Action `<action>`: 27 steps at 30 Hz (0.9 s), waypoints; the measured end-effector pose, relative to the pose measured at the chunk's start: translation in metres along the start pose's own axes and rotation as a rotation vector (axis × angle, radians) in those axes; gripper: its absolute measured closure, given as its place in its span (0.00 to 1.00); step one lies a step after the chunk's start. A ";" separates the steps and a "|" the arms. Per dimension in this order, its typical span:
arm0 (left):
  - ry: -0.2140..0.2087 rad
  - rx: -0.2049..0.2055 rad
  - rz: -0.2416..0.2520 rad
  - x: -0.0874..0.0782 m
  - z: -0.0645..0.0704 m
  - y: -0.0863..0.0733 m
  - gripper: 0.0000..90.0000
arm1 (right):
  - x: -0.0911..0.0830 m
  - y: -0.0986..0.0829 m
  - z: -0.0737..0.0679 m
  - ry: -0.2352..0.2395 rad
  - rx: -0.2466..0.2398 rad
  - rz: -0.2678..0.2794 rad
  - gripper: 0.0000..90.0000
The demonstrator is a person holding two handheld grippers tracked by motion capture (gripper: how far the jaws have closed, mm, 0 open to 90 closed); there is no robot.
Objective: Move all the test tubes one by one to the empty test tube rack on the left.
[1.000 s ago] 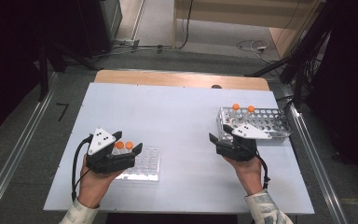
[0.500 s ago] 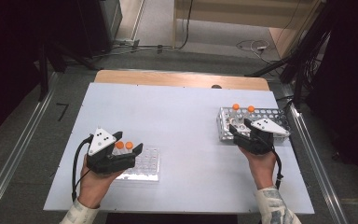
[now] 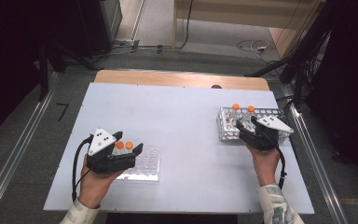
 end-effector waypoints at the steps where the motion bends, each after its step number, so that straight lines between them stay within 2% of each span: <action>1: -0.001 0.002 -0.003 0.000 0.000 0.000 0.24 | 0.001 0.000 0.001 -0.002 0.002 -0.003 0.41; 4: -0.001 0.002 -0.001 0.000 0.000 0.000 0.24 | 0.006 -0.003 0.005 -0.013 0.004 -0.020 0.41; 18: -0.003 0.005 0.010 -0.002 0.001 0.001 0.24 | 0.027 -0.007 0.024 -0.062 0.049 -0.015 0.49; 27: -0.004 0.006 0.006 -0.001 0.002 0.000 0.24 | 0.035 -0.008 0.026 -0.077 0.037 -0.015 0.57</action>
Point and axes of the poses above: each handheld gripper's, and its own axes: x roughly forward along the jaws, y roughly out of its top, z roughly to its right, the point moved 2 cm from there along x, roughly forward along the jaws, and after that the axes turned 5 degrees about -x, right-handed, at the moved point
